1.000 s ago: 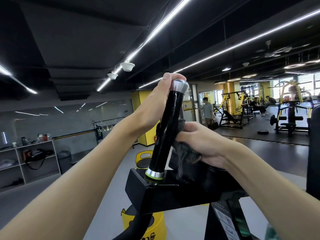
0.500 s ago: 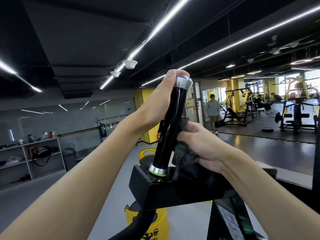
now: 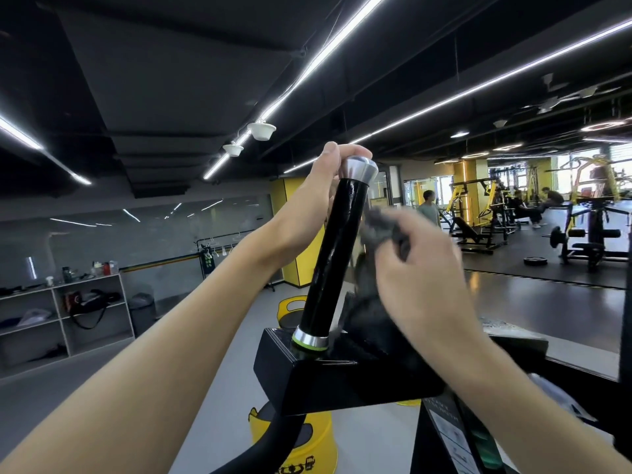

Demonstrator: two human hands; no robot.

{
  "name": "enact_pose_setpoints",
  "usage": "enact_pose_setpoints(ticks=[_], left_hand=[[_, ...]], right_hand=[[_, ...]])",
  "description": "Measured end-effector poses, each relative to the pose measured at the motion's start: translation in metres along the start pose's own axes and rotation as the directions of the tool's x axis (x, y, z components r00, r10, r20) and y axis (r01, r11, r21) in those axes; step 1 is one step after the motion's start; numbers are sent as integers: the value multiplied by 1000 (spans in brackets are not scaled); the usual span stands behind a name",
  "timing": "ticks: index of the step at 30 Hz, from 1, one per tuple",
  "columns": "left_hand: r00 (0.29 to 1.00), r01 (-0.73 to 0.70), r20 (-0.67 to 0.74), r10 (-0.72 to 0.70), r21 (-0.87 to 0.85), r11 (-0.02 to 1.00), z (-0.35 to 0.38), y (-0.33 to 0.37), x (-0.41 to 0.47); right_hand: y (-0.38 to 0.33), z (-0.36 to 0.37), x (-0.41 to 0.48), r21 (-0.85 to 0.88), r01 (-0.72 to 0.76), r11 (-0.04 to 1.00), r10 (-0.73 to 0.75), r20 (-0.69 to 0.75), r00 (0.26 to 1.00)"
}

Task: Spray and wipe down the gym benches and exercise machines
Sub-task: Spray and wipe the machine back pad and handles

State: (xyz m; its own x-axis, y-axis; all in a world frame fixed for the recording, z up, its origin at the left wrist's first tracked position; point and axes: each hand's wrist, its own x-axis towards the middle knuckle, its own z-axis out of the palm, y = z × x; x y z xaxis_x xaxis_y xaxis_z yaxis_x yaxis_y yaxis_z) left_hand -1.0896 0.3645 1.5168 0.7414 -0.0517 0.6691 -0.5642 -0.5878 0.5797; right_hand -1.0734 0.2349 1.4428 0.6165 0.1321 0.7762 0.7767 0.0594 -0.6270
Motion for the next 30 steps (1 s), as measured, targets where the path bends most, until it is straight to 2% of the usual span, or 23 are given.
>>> enact_pose_setpoints(ticks=[1,3,5,8,11,14,16,19,21,26,28,30], left_hand=[[1000,7,-5,-7,-14,1000,0,0,0],[1000,1,3,-1,-64,998,-2,0,0],[1000,13,-11,-15,-130,991,-5,-1,1],[994,105,2,-106,-179,978,-7,2,0],[995,98,10,-98,-178,979,-6,3,0],[997,76,9,-76,-121,990,-6,3,1],[997,81,-1,-82,-111,990,-8,3,2],[997,69,-24,-71,-93,993,-8,3,2],[998,62,-22,-64,-75,995,-8,1,3],[998,57,-24,-59,-82,995,-5,3,0],[998,55,-11,-56,-68,996,-5,4,0],[999,53,1,-53,-47,998,-5,4,-1]], right_hand=[[-4,2,11,-60,107,992,-112,-95,989],[-12,8,29,-261,250,932,-291,-130,948],[-12,16,36,-461,338,821,-385,-9,923],[-3,22,25,-621,357,698,-356,132,925],[1,23,2,-661,386,644,-312,234,921],[-2,16,-4,-595,400,697,-278,290,916],[-7,11,8,-560,386,733,-334,198,922],[-8,13,30,-665,342,664,-356,121,927],[-4,16,29,-683,352,640,-341,159,927],[5,21,4,-643,378,666,-310,223,924],[11,24,-11,-641,409,649,-286,293,912],[19,25,-25,-646,485,590,-277,402,873]])
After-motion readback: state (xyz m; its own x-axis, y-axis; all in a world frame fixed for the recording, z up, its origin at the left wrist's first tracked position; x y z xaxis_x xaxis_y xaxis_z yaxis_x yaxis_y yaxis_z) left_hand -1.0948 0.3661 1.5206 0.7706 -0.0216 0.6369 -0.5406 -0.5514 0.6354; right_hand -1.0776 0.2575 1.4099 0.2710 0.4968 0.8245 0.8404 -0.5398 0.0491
